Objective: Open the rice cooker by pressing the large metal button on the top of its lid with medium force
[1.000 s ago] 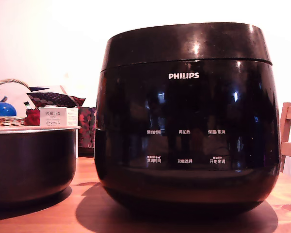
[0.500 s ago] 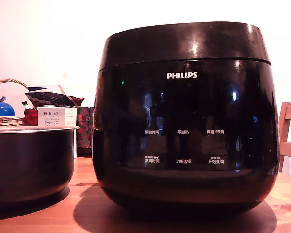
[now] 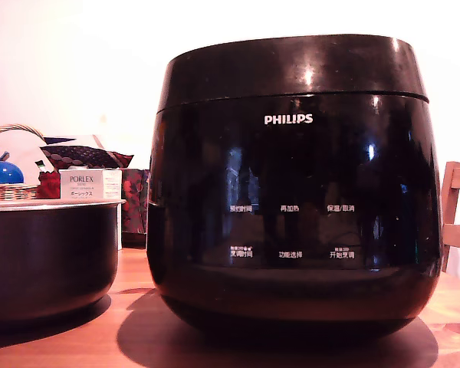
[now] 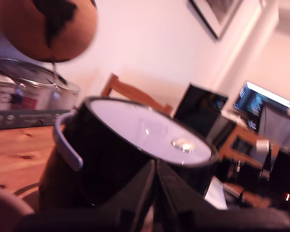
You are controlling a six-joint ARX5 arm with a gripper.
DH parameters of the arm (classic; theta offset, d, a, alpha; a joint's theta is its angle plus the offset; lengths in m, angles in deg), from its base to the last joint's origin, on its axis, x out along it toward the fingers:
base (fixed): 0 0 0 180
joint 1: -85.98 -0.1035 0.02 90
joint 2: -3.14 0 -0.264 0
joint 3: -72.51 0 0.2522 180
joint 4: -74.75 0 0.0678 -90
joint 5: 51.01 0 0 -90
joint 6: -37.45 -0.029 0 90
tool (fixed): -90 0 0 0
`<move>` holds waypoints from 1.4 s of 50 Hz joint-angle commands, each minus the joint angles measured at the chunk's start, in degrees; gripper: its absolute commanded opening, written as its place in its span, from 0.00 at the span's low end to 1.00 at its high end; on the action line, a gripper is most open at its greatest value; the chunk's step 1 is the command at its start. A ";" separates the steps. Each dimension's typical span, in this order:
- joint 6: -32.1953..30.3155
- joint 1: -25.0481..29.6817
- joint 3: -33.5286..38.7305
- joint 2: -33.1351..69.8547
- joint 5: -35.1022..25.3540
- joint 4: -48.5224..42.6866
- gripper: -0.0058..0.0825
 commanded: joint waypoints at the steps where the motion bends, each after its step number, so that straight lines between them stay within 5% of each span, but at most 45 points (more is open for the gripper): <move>1: -3.21 2.36 -2.73 3.48 0.79 2.49 0.04; 37: -24.87 24.70 -24.61 42.51 8.50 9.20 0.04; 70: -31.67 29.33 -27.98 53.13 14.12 6.49 0.04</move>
